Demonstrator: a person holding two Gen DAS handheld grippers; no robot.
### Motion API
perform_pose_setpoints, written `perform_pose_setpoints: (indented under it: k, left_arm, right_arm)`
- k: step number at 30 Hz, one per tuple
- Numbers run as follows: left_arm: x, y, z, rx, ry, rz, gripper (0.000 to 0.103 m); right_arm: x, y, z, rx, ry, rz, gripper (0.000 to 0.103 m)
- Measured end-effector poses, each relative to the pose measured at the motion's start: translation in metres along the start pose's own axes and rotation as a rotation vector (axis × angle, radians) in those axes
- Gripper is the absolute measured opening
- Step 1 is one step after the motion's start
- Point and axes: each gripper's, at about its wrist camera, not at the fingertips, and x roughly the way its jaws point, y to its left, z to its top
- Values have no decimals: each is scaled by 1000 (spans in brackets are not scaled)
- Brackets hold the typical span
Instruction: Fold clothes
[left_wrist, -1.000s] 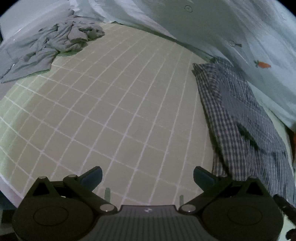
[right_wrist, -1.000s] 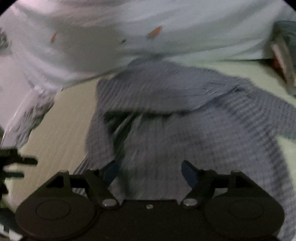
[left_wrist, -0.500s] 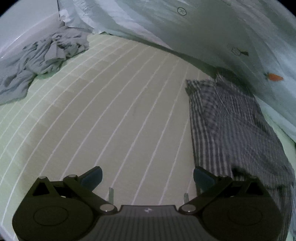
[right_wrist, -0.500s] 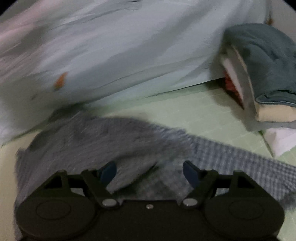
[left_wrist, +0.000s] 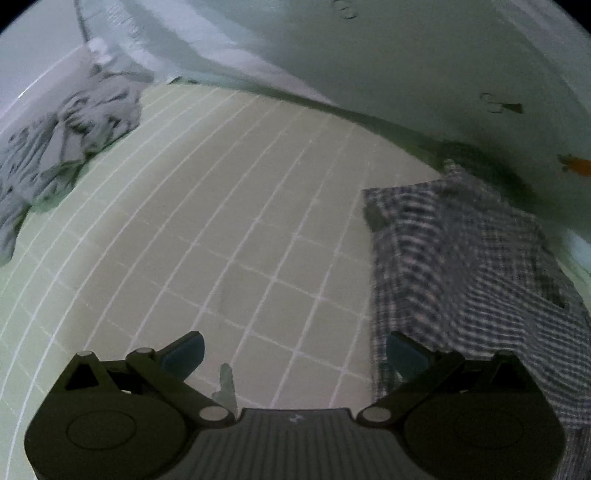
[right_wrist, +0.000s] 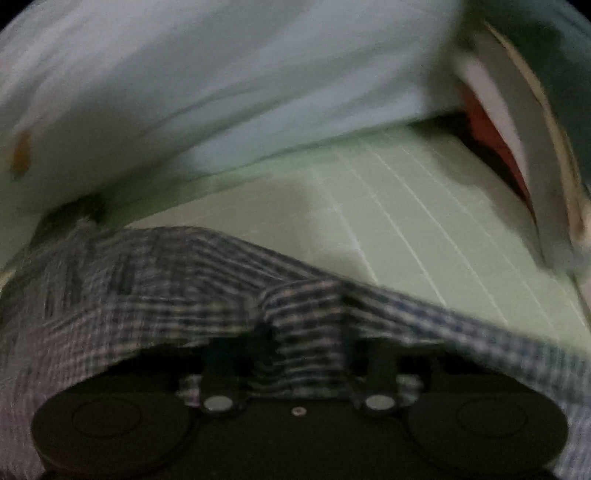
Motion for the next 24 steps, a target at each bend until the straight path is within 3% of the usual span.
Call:
perform_pose_setpoints:
  k: [2,4,13,17,21,24]
  left_arm:
    - [1,-2,2,16,-4,1,103]
    - [0,-3,4,21,-12,-3,103]
    - [3,-6,18,8,-24,-63,103]
    - [14,-17,28,11,-14,-128,103]
    - [33,-33,45,-17,19,-218,102]
    - [51,-47,59,-38,53,-268,93]
  right_arm:
    - [-12,12,7,-99,-44,16,8]
    - [-30,21,17,-155,-112,43,6]
    - [-78,-59,68,210,-346,-154,6]
    - [-77,-54,56,132,-311,-143,7]
    - [-69,-62,47,173,-279,-134,7]
    - [-70,-64,43,182,-268,-139,7]
